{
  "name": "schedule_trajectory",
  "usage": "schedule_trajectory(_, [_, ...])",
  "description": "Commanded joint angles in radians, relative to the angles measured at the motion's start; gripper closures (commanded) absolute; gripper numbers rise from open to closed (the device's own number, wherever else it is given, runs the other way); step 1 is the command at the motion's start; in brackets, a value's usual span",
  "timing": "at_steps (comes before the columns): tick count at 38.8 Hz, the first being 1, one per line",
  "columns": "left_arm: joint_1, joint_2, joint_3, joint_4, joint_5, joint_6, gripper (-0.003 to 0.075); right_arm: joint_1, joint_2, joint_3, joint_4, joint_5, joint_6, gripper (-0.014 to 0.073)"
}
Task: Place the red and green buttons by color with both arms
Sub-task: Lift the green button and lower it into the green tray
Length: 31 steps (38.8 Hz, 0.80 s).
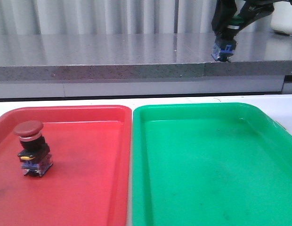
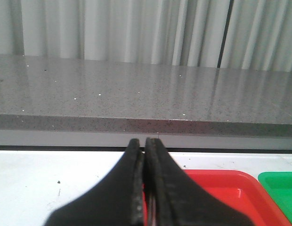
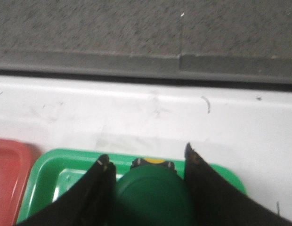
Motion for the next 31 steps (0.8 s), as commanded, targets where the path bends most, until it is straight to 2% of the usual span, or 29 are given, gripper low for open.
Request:
schedule_trajectory(1, [-0.001, 0.021, -0.027, -0.01, -0.082, -0.006, 0.074, 0.049, -0.148, 0.147, -0.007, -0.146, -0.01, 0.033])
schedule_trajectory(7, [-0.001, 0.021, -0.027, -0.01, -0.082, -0.006, 0.074, 0.119, -0.233, 0.391, -0.007, -0.264, -0.01, 0.033])
schedule_trajectory(12, [-0.001, 0.021, -0.027, -0.01, -0.082, -0.006, 0.074, 0.144, -0.21, 0.489, -0.007, -0.322, -0.01, 0.033])
schedule_trajectory(19, [-0.001, 0.021, -0.027, -0.01, -0.082, -0.006, 0.074, 0.144, -0.11, 0.499, -0.007, -0.371, -0.01, 0.0314])
schedule_trajectory(27, [-0.001, 0.021, -0.027, -0.01, -0.082, -0.006, 0.074, 0.144, -0.043, 0.497, -0.006, -0.354, -0.01, 0.0308])
schedule_trajectory(31, [-0.001, 0.021, -0.027, -0.01, -0.082, -0.006, 0.074, 0.144, -0.043, 0.497, -0.006, -0.351, -0.01, 0.0234])
